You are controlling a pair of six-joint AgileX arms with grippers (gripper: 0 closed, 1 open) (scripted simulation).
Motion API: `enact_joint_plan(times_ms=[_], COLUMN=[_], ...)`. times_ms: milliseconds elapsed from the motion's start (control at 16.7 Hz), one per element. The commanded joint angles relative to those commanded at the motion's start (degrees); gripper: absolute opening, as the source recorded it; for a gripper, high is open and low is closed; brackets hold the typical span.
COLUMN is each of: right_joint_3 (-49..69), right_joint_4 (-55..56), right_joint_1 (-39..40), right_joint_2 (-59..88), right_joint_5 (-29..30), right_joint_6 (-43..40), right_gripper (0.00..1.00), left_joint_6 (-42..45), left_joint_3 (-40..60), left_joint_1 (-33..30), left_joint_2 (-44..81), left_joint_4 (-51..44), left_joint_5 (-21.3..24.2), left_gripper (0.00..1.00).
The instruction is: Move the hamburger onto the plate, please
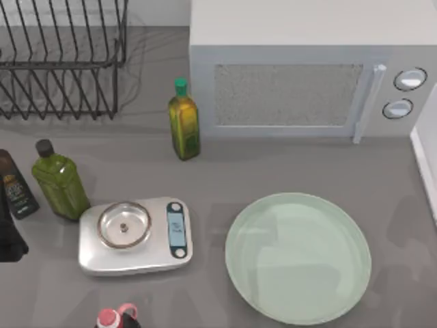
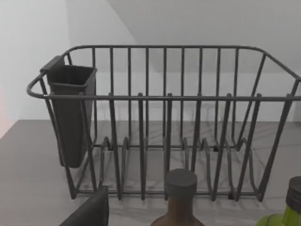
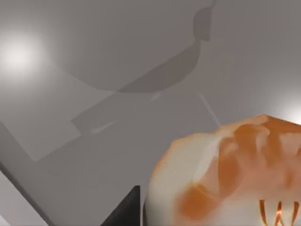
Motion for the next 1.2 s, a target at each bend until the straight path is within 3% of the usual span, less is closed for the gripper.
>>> enact_joint_plan(times_ms=[480,660,900,1200], right_joint_3=[3.1,5.0,10.7,18.5], right_joint_4=[-4.0,-4.1,-4.2,-4.3], right_joint_1=[0.1,3.3,12.4,25.4], right_joint_2=[-2.2,-0.5,5.2,15.2], right_joint_5=[0.0,0.3,0.9,1.1], right_joint_6=[0.3,3.9,17.2,45.0], right_gripper=[0.0,0.0,0.0,0.0], left_joint_6=[0.0,0.0,0.0,0.0], left_joint_3=[0.0,0.0,0.0,0.0], left_joint_1=[0.0,0.0,0.0,0.0], left_joint_2=[0.0,0.0,0.0,0.0], left_joint_4=[0.0,0.0,0.0,0.0], left_joint_5=[0.0,0.0,0.0,0.0], left_gripper=[1.0,1.0,1.0,1.0])
